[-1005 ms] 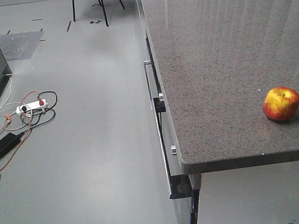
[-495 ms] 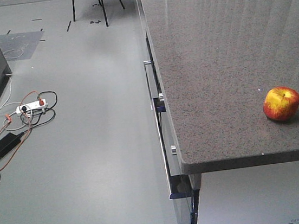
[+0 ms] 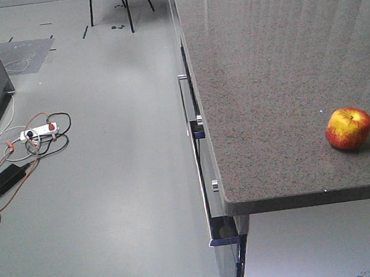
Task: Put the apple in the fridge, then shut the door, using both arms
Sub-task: 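Move the right gripper above the red-yellow apple on the counter, then lower the open right gripper around the apple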
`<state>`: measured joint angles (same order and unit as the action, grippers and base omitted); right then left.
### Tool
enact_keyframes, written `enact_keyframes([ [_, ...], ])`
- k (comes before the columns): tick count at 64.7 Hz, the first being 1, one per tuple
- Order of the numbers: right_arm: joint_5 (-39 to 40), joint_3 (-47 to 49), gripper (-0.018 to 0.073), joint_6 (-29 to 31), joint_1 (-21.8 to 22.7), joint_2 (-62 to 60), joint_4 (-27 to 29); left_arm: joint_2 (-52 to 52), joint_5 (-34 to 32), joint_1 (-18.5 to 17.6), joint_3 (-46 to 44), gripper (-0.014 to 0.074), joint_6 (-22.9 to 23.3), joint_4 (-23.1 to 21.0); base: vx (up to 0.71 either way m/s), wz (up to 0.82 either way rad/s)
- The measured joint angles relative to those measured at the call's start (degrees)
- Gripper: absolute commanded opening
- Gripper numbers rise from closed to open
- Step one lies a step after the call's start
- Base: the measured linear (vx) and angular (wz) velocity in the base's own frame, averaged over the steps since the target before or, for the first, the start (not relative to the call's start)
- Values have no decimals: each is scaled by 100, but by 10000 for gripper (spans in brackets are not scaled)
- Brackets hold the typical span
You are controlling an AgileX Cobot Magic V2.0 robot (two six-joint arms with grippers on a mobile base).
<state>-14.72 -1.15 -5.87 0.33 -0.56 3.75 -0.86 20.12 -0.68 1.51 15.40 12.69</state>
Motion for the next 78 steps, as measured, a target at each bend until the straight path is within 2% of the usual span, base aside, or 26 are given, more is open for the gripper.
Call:
enact_keyframes([
  [14, -213, 911, -8, 17, 0, 325, -480, 0, 0, 0, 0, -5, 0, 0, 0, 0],
  [25, -681, 1926, -8, 4, 0, 1383, -888, 0, 0, 0, 0, -5, 0, 0, 0, 0],
  [40, -940, 2990, -8, -18, 0, 2771, -986, 0, 0, 0, 0, -5, 0, 0, 0, 0],
  [55, -946, 3136, -8, -18, 0, 3371, -1037, 0, 0, 0, 0, -5, 0, 0, 0, 0],
  [78, -941, 3136, -8, -18, 0, 3427, -1037, 0, 0, 0, 0, -5, 0, 0, 0, 0],
])
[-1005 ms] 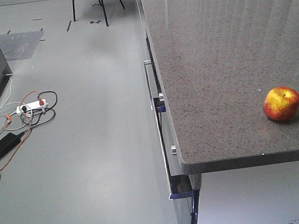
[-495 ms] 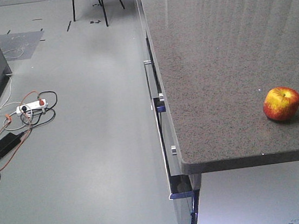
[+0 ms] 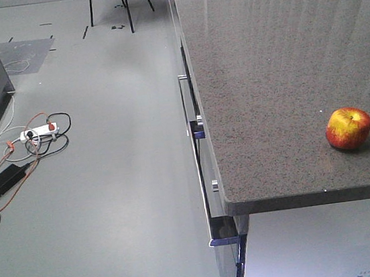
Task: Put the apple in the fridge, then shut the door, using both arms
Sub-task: 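Lower the open right gripper around the apple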
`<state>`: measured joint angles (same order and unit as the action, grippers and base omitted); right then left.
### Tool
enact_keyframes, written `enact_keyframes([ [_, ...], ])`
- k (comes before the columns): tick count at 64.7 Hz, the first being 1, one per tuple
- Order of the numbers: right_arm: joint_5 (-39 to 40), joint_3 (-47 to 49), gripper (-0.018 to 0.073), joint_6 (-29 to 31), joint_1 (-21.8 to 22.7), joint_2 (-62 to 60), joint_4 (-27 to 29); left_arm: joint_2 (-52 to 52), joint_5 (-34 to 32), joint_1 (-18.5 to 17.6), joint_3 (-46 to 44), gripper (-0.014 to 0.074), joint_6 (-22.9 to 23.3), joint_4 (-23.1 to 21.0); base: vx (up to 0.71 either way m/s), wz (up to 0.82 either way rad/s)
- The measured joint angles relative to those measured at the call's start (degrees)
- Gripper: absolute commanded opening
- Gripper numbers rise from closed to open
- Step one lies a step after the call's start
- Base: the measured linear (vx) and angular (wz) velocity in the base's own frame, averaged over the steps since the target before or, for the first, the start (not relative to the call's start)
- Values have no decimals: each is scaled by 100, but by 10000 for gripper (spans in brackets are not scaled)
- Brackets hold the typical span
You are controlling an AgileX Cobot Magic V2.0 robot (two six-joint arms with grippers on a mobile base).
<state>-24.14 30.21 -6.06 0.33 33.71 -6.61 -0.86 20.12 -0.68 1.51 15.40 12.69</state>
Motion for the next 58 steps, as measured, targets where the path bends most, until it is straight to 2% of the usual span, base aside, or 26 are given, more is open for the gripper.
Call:
enact_keyframes([
  [14, 111, 0, -2, 0, 0, 0, 0, 0, 0, 0, 0, -5, 0, 0, 0, 0],
  [21, 111, 0, 40, 0, 0, 7, 0, 0, 0, 0, 0, -5, 0, 0, 0, 0],
  [29, 111, 0, 153, 0, 0, 7, 5, 0, 0, 0, 0, -5, 0, 0, 0, 0],
  [40, 25, 0, 404, 0, 0, 7, -22, 0, 0, 0, 0, -5, 0, 0, 0, 0],
  [46, 8, 0, 546, 0, 0, 7, -323, 0, 0, 0, 0, -5, 0, 0, 0, 0],
  [52, 34, 0, 627, 0, 0, 7, -629, 0, 0, 0, 0, -5, 0, 0, 0, 0],
  [58, 58, 0, 651, 0, 0, 7, -696, 0, 0, 0, 0, -5, 0, 0, 0, 0],
])
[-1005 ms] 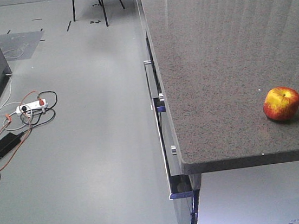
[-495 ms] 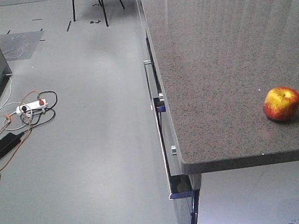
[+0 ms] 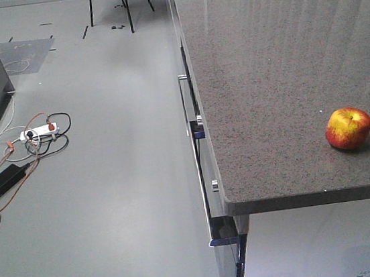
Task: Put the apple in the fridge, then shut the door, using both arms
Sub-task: 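Lower the open right gripper around the apple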
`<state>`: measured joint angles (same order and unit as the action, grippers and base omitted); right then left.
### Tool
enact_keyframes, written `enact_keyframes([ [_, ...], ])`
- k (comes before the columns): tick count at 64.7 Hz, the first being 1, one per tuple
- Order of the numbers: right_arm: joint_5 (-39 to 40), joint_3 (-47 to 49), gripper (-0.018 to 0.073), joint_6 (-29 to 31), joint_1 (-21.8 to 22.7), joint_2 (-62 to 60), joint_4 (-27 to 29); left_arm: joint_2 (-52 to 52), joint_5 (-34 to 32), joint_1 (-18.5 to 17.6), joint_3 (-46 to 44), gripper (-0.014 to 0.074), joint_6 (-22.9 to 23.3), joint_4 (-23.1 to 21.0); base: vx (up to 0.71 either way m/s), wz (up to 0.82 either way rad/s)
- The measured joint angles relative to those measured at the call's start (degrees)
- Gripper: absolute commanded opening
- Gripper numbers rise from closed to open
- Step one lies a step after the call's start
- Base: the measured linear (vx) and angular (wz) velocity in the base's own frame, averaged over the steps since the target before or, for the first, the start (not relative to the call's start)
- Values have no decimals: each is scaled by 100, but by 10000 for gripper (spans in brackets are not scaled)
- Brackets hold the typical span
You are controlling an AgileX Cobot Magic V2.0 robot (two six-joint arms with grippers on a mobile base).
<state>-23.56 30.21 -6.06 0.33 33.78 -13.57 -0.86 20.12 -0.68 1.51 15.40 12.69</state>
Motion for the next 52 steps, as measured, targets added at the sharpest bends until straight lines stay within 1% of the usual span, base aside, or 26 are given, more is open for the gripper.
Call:
enact_keyframes([
  [13, 5, 0, 622, -7, 0, 0, 176, 0, 0, 0, 0, -5, 0, 0, 0, 0],
  [26, -207, 0, 613, -128, 0, 8, 758, 0, 0, 0, 0, -5, 0, 0, 0, 0],
  [33, -220, 47, 613, -156, 0, 153, 969, 0, 0, 0, 0, -5, 0, 0, 0, 0],
  [45, -463, 596, 613, -170, 0, 778, 1231, 0, 0, 0, 0, -5, 0, 0, 0, 0],
  [52, -659, 1056, 613, -170, 0, 1263, 1253, 0, 0, 0, 0, -5, 0, 0, 0, 0],
])
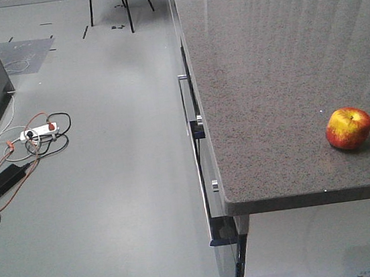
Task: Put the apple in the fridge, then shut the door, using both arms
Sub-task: 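Lower the open right gripper around the apple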
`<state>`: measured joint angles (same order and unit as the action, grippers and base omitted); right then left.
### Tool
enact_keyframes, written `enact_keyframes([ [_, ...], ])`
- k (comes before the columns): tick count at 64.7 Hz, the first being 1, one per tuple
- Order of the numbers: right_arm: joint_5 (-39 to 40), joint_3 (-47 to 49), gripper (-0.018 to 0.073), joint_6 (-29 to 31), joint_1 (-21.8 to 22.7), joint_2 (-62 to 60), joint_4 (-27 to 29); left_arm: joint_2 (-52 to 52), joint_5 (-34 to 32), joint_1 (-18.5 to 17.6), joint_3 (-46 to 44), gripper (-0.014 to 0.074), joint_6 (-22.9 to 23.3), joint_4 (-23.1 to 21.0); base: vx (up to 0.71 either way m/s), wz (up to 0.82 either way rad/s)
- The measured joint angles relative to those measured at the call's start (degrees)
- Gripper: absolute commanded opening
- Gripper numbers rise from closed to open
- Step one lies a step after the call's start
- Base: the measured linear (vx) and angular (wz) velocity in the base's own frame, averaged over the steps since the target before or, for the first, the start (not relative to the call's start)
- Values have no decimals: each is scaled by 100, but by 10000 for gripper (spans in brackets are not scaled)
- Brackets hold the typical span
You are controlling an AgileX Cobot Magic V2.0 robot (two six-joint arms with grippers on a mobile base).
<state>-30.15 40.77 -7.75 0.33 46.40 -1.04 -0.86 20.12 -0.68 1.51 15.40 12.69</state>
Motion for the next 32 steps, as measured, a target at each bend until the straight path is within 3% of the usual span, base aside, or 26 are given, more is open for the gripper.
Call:
enact_keyframes([
  [32, -683, 2149, 613, 0, 0, 2691, -79, 0, 0, 0, 0, -5, 0, 0, 0, 0],
])
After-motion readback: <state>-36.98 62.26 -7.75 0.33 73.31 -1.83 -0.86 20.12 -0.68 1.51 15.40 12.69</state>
